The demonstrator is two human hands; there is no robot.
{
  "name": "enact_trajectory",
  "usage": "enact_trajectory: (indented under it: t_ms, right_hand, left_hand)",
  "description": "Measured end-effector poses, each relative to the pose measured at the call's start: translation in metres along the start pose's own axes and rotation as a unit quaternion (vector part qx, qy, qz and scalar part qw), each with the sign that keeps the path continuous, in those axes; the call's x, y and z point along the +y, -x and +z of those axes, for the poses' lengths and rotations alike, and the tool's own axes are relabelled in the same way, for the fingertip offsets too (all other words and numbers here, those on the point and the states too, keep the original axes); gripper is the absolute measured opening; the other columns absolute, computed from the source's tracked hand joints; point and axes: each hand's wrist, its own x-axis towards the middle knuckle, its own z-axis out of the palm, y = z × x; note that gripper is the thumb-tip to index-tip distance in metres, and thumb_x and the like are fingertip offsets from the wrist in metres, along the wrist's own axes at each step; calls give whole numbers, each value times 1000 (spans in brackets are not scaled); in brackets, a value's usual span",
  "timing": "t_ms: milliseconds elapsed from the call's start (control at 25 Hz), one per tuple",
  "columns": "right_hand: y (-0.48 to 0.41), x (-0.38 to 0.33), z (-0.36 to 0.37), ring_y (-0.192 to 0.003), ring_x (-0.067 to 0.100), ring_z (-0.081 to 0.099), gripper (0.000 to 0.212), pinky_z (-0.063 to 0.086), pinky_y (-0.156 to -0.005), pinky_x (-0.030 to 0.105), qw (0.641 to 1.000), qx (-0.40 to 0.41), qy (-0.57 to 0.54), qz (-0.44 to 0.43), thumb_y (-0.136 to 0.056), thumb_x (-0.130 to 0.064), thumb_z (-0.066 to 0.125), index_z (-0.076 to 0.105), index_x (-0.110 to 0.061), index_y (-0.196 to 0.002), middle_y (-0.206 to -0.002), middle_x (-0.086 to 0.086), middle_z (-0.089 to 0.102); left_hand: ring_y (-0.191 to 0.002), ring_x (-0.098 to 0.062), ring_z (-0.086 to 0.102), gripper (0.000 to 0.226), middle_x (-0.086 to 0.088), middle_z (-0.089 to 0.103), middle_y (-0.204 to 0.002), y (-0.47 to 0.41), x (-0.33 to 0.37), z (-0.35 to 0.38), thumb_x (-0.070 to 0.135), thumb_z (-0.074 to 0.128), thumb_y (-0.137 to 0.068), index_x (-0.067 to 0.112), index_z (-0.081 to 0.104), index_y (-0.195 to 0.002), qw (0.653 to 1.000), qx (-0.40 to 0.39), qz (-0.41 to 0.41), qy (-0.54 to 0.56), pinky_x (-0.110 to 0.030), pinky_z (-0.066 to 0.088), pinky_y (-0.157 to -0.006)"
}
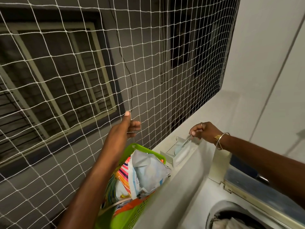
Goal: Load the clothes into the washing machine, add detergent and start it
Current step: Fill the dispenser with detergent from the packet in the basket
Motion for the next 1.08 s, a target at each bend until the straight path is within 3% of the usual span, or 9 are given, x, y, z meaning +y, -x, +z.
enact_trajectory:
  t_ms: [280, 600, 840, 960, 1080]
  right_hand:
    - [5, 1, -2, -71, 15, 63, 12, 52, -59, 17, 999, 3, -9, -53, -83, 0, 72, 77, -11, -83, -81, 1, 74]
    - [6, 1, -12, -78, 18, 70, 12, 55, -69, 24, 996, 36, -5, -81, -83, 1, 72, 78, -10, -86, -84, 4, 75]
    - [6, -5, -17, -73, 3, 69, 17, 53, -70, 13, 993, 50, 21, -108, -83, 1, 72, 78, -15, -82, -81, -2, 75]
    - [7, -5, -12, -70, 2, 67, 9, 53, -69, 16, 992, 89, 5, -91, -85, -4, 72, 78, -10, -86, -81, 0, 75]
    - [13, -14, -5, -59, 8, 64, 7, 52, -56, 16, 985, 147, -88, -12, -85, -8, 73, 76, -5, -91, -79, 7, 74]
  left_hand:
    - [-99, -15, 68, 62, 4, 76, -102, 4, -4, -1, 59, 30, -99, 16, 74, -105, 1000, 2, -5, 3, -25, 43, -74]
    - [-102, -12, 68, 63, 5, 75, -104, 10, -7, -1, 62, 30, -96, 18, 74, -104, 1000, -4, -5, -2, -25, 45, -80]
    - [-101, -11, 68, 64, 8, 75, -102, 12, -10, -2, 65, 28, -95, 23, 75, -103, 1000, -2, -4, -18, -26, 45, -81]
    - [-100, -11, 68, 64, 8, 75, -102, 15, -11, -1, 67, 28, -95, 24, 75, -103, 1000, -9, -15, -21, -29, 46, -82]
    - [-100, -10, 68, 63, 8, 75, -103, 15, -9, 0, 65, 29, -96, 24, 74, -104, 999, -20, -17, -24, -28, 46, -83]
